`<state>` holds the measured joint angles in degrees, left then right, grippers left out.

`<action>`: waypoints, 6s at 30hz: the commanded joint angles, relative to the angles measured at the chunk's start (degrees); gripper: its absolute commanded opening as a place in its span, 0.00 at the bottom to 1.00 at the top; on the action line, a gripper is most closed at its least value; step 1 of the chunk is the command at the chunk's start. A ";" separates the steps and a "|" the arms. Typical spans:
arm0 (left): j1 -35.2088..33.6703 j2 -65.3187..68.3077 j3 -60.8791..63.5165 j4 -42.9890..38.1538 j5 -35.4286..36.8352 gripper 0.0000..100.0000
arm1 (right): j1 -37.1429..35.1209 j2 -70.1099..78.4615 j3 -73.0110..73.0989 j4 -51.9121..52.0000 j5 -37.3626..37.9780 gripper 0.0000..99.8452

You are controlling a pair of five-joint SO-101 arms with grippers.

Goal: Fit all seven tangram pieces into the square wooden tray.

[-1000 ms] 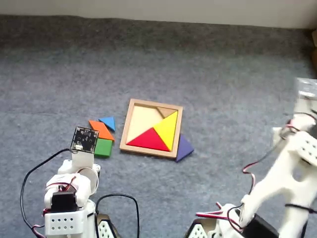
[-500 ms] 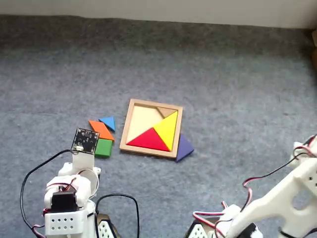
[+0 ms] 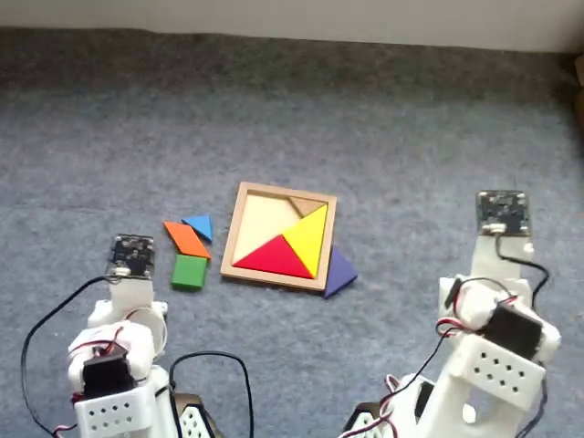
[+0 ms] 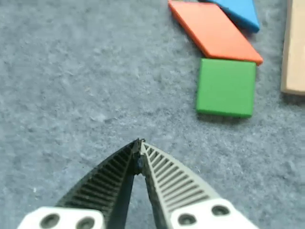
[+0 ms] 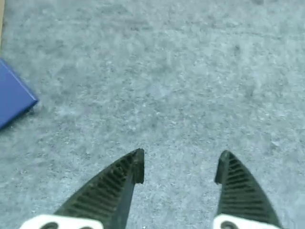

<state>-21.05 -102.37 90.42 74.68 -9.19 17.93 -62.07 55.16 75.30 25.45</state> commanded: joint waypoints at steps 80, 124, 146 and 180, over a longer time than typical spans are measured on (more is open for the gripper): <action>15.16 98.95 -49.80 -19.16 -2.20 0.16 | 0.04 6.11 29.67 -30.37 -3.69 0.13; 18.42 92.18 -48.04 -16.44 -6.77 0.29 | 0.40 6.11 29.67 -30.37 -3.69 0.13; 18.42 113.01 -65.45 -4.48 -6.77 0.13 | 0.40 6.11 29.67 -30.37 -3.69 0.13; 15.96 93.85 -49.01 -10.81 -5.45 0.29 | 0.40 6.11 29.67 -30.37 -3.69 0.13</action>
<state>-4.18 -6.20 40.57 67.12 -14.99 16.97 -56.09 84.70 45.85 21.93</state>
